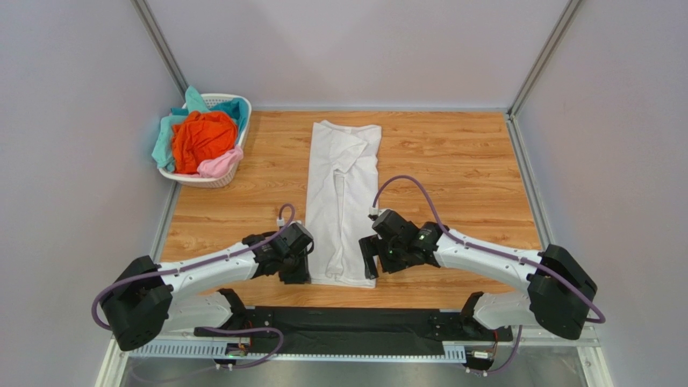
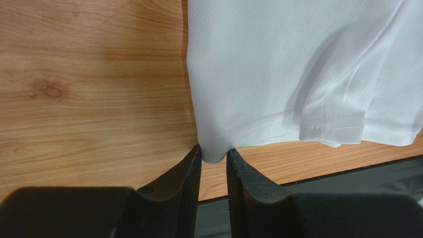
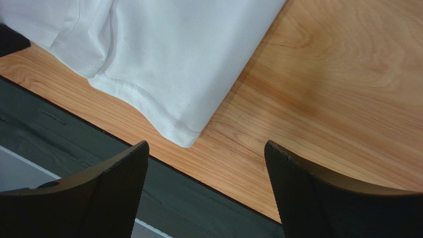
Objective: Fold and stack the t-shirts
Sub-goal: Fold the tshirt
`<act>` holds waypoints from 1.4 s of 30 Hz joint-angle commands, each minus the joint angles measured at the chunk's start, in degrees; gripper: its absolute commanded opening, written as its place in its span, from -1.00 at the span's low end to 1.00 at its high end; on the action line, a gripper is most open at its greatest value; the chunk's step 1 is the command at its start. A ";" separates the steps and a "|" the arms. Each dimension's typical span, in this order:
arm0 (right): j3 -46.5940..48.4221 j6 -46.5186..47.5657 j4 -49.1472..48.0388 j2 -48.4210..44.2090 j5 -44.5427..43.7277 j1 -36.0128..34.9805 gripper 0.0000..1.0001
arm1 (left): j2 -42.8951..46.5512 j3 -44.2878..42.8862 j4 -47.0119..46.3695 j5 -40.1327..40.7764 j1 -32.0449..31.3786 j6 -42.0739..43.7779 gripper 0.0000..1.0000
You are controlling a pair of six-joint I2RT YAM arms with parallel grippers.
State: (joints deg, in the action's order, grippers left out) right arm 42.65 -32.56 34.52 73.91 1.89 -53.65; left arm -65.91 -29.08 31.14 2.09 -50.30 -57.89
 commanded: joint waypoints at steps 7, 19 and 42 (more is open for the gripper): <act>-0.29 -0.57 -2.71 4.13 4.17 -3.65 0.62 | -0.10 1.13 0.68 0.99 1.52 1.11 -1.00; -1.00 -1.37 -6.22 10.55 2.94 -4.62 -0.45 | 3.24 3.24 -0.46 -0.68 1.52 0.14 -1.00; -3.89 -3.21 -0.68 -3.25 10.16 -6.73 -1.00 | 22.84 6.58 5.60 -6.57 -1.64 -4.60 -1.00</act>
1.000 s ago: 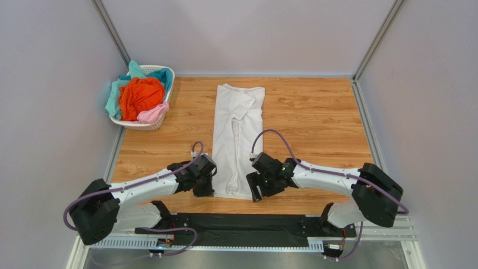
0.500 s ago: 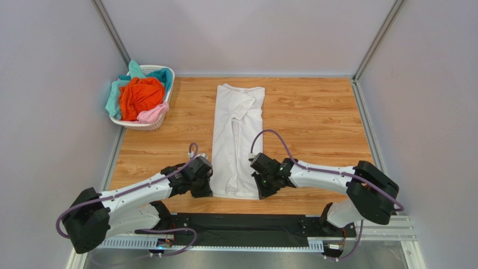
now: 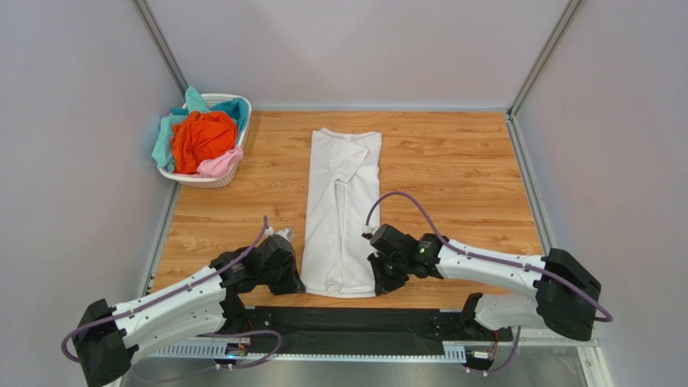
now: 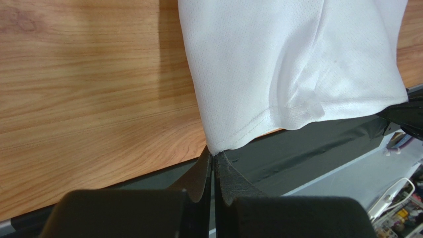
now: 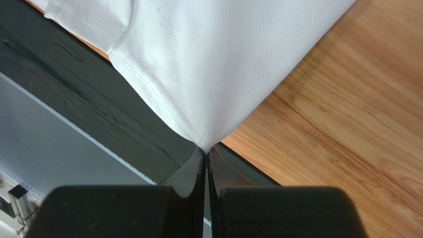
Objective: Fold and stack the t-shirts
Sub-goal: Fold the tshirt
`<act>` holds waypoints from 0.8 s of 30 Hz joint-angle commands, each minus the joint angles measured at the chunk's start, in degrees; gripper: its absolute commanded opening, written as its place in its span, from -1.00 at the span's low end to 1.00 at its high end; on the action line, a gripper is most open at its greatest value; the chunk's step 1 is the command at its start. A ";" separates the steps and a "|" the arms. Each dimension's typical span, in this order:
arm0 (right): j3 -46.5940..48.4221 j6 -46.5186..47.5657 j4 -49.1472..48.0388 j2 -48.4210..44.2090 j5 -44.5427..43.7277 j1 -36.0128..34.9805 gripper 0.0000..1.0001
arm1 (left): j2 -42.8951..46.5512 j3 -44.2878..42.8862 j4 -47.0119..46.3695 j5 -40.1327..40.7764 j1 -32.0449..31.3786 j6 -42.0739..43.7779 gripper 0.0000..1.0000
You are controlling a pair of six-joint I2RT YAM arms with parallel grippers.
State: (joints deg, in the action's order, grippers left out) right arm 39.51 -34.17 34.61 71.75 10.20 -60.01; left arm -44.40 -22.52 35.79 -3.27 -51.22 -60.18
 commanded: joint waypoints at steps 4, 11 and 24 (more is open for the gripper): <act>3.45 -0.90 1.50 -0.12 -2.36 0.15 -1.00 | 1.34 -1.90 1.30 2.64 -0.72 -2.22 -1.00; 10.93 4.81 5.03 -0.38 -6.15 7.97 -1.00 | -6.64 -12.80 2.79 9.68 1.20 4.79 -1.00; 30.08 14.92 3.10 13.67 -6.60 22.56 -1.00 | -25.72 -33.02 -3.09 9.78 14.74 18.61 -1.00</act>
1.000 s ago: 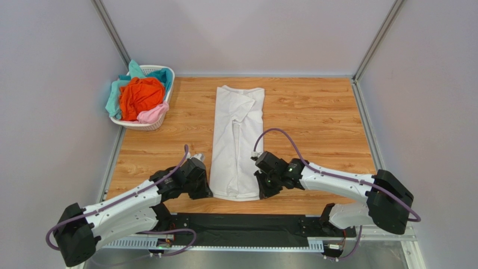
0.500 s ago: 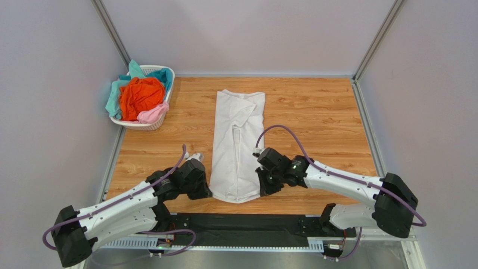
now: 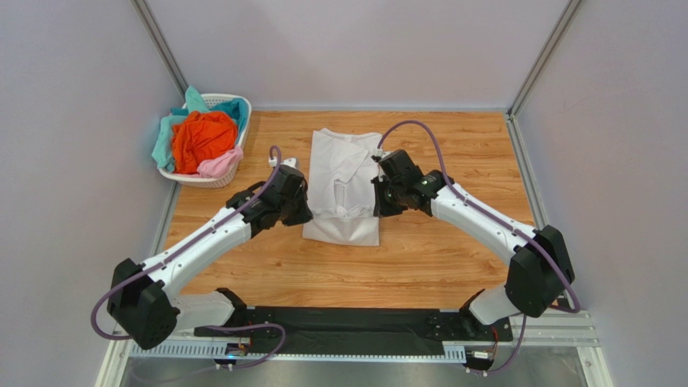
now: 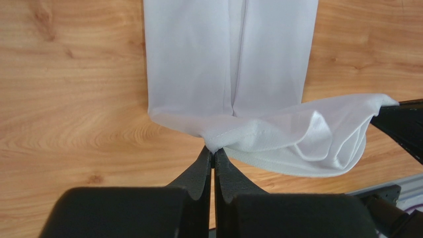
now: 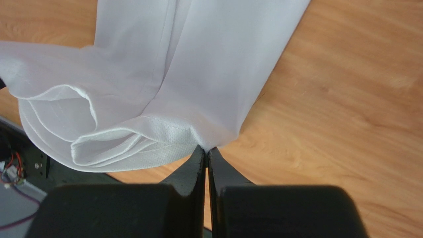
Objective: Fold and stack the t-shirts
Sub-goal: Fold the tshirt
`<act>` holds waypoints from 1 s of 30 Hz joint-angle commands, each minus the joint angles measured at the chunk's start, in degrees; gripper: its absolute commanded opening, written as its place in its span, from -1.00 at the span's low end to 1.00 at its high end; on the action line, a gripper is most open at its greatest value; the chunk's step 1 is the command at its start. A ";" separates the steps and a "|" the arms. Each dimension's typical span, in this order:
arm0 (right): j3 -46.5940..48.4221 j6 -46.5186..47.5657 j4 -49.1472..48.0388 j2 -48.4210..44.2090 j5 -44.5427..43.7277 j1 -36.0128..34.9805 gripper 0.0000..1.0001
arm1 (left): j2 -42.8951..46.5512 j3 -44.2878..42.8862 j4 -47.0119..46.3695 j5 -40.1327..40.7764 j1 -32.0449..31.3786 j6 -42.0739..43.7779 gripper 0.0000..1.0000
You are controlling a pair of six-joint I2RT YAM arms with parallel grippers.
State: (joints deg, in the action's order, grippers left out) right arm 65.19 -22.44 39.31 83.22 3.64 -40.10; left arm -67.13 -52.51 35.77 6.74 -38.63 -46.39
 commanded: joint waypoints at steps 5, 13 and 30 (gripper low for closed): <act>9.60 5.30 -2.22 7.04 1.01 5.72 -1.00 | -10.73 -8.74 -6.32 -6.04 6.72 7.37 -1.00; 15.40 6.35 -3.27 13.89 2.86 10.21 -1.00 | -19.25 -16.13 -7.03 -8.49 10.94 11.06 -1.00; 24.89 9.16 -5.12 28.03 7.79 16.37 -1.00 | -37.53 -27.02 -9.31 -18.25 18.24 15.19 -1.00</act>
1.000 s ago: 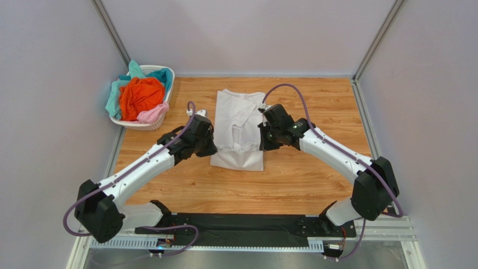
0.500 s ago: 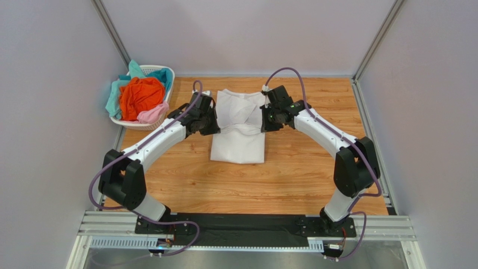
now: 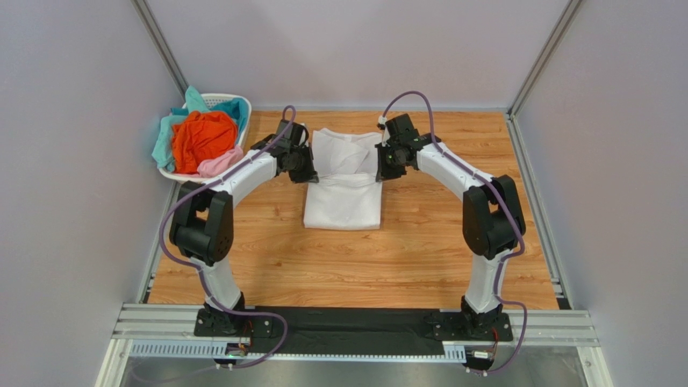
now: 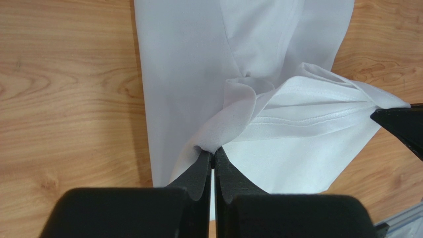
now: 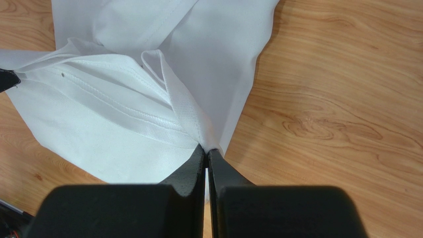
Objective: Fold and stack the t-shirts
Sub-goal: Fold the tshirt
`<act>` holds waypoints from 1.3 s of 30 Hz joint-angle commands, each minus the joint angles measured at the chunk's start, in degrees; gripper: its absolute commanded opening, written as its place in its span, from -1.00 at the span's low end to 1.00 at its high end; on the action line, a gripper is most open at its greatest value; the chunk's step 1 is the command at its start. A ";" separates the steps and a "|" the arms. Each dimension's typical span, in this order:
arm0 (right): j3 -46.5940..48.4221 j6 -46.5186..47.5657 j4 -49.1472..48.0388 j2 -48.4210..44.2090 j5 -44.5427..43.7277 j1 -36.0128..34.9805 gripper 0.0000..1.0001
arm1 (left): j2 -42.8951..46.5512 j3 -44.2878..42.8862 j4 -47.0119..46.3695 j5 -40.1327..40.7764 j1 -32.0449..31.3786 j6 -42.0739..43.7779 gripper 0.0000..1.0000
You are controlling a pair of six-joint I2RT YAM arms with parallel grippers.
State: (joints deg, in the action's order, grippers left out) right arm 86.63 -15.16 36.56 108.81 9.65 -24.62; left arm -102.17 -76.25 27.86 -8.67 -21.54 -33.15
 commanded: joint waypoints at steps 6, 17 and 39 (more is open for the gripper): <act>7.32 1.89 -2.45 8.43 2.83 1.94 -0.97 | -7.68 -6.28 -1.05 -4.60 2.64 1.86 -1.00; 9.70 2.85 -1.22 10.47 5.81 4.06 0.00 | -8.84 -7.87 0.80 -4.26 3.26 2.21 0.06; -20.18 -8.13 -19.50 -10.65 24.45 -3.85 1.00 | 11.47 18.76 -13.34 -14.44 -2.01 -6.67 0.99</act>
State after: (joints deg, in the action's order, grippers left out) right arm 67.79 -20.16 23.77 96.23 30.89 -28.82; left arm -89.67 -58.67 20.27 -18.33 -23.57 -37.56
